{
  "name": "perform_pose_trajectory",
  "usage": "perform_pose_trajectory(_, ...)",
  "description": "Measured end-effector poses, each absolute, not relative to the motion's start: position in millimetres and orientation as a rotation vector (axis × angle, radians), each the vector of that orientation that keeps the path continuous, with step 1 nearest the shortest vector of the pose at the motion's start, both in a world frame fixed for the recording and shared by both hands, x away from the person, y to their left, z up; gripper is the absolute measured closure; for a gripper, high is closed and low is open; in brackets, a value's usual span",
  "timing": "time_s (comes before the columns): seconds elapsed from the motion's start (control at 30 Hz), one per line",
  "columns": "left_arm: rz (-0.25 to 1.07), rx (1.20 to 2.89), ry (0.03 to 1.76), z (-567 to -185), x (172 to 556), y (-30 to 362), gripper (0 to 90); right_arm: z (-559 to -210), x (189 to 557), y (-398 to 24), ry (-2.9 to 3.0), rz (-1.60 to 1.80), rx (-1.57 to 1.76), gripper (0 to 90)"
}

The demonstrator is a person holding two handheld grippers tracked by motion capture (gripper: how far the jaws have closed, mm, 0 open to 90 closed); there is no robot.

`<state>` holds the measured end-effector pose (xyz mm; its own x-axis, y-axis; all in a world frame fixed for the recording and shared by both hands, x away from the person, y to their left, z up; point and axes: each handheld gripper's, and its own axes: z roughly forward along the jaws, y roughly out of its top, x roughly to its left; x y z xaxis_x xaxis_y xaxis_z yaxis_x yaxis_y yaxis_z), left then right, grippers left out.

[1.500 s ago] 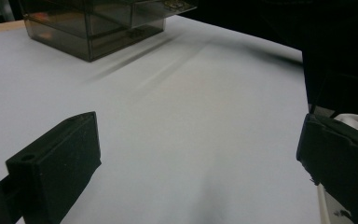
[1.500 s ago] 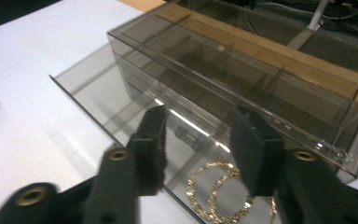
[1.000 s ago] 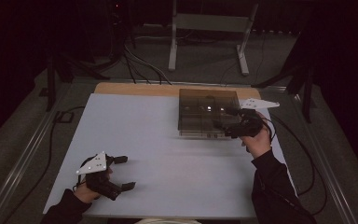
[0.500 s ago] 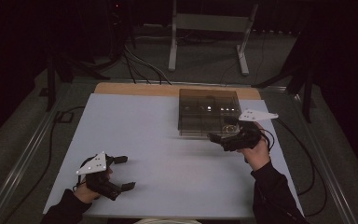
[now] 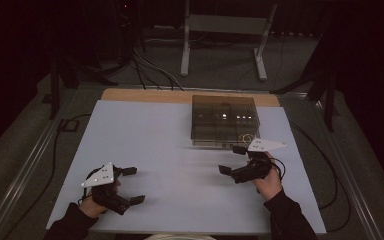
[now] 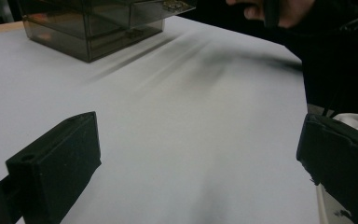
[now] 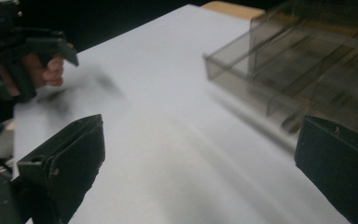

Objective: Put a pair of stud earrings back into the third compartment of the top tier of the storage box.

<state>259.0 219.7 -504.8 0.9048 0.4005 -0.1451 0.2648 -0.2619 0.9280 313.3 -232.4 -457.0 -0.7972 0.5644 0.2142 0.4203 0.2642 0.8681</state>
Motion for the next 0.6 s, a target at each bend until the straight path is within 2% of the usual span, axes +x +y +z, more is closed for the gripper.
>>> perform_pose_trajectory(0.37, 0.137, 1.86, 0.491, -505.0, 259.0, 219.6, 0.5, -493.8, 297.1, -252.9, 2.38, 1.569, 0.98, 1.7)
perform_pose_trajectory(0.6, 0.139, 1.864, 0.488, -505.1, 258.6, 219.4, 0.5, -507.8, 284.3, -262.5, 2.42, 1.441, 0.994, 1.7)
